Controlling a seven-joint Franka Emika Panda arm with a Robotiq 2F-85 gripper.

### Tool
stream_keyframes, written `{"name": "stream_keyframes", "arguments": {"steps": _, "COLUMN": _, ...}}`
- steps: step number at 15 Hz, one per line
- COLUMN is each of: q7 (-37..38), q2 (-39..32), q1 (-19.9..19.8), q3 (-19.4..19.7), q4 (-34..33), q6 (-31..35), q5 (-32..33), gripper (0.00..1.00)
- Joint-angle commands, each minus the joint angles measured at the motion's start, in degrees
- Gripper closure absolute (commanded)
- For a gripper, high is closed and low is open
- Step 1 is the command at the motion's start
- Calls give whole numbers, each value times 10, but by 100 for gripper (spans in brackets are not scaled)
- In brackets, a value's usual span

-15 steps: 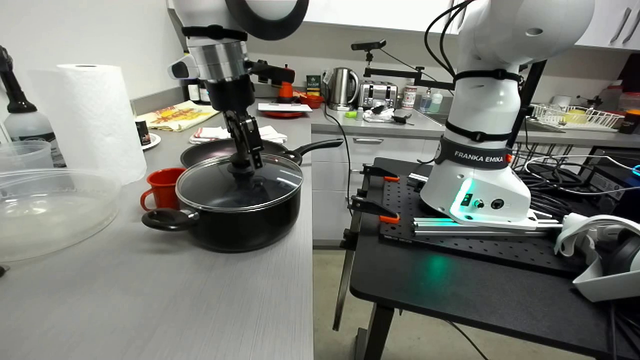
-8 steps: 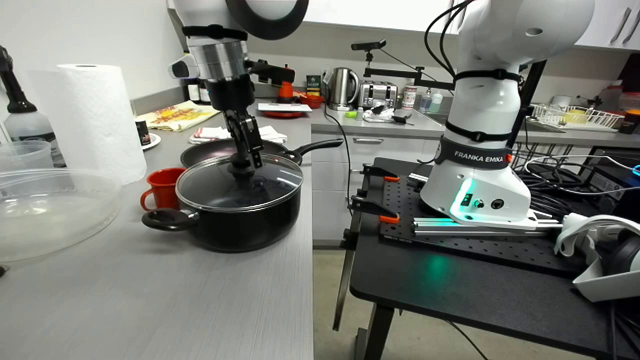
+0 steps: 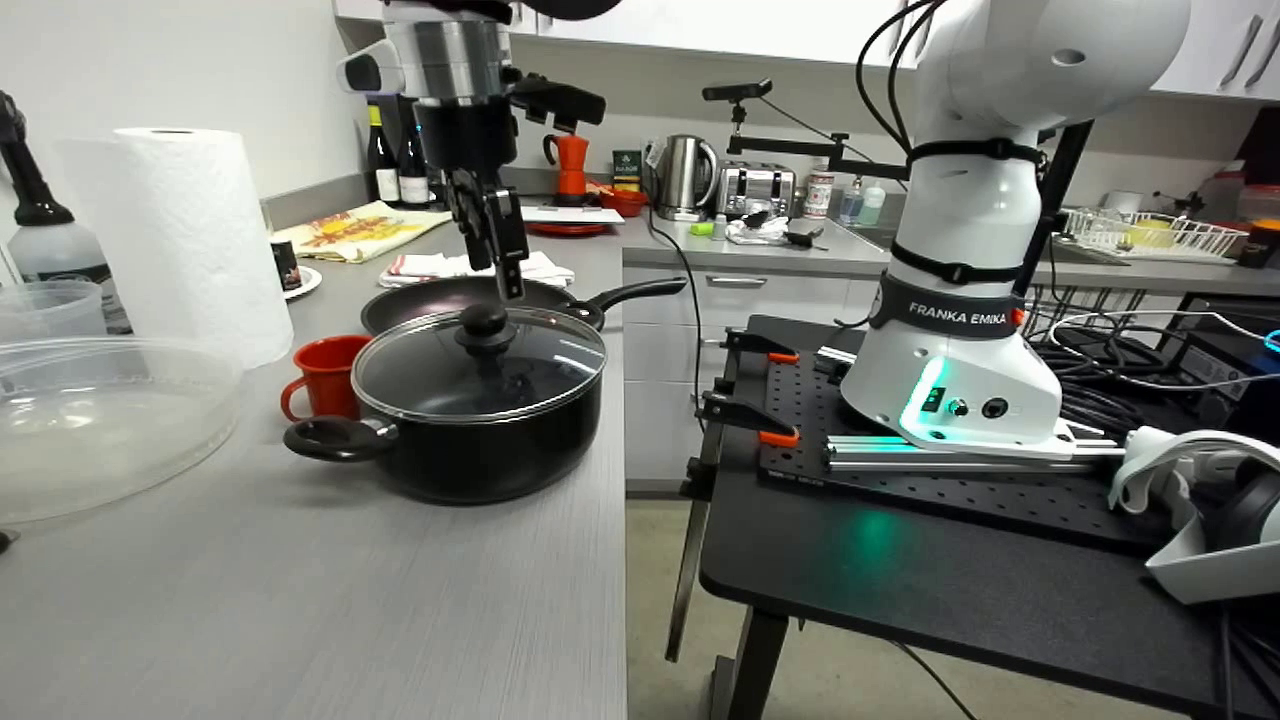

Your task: Pick up the lid from the counter and put it on the pot

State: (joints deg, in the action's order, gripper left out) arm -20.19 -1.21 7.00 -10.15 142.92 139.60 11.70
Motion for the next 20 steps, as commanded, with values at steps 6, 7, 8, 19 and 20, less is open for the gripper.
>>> {"name": "stream_keyframes", "arguments": {"steps": 6, "q7": 0, "q2": 21, "q1": 8, "q3": 7, "q4": 11, "q6": -3, "q5": -3, "gripper": 0}}
{"name": "stream_keyframes", "arguments": {"steps": 7, "q7": 0, "q2": 20, "q1": 8, "q3": 7, "q4": 11, "q6": -3, "q5": -3, "gripper": 0}}
{"name": "stream_keyframes", "arguments": {"steps": 8, "q7": 0, "q2": 19, "q1": 8, "q3": 7, "q4": 10, "q6": -3, "q5": -3, "gripper": 0}}
{"name": "stream_keyframes", "arguments": {"steps": 19, "q7": -1, "q2": 20, "q1": 6, "q3": 15, "q4": 30, "q6": 21, "q5": -8, "gripper": 0}}
{"name": "stream_keyframes", "arguments": {"steps": 20, "q7": -2, "q2": 19, "q1": 7, "q3": 15, "q4": 35, "q6": 25, "q5": -8, "gripper": 0}}
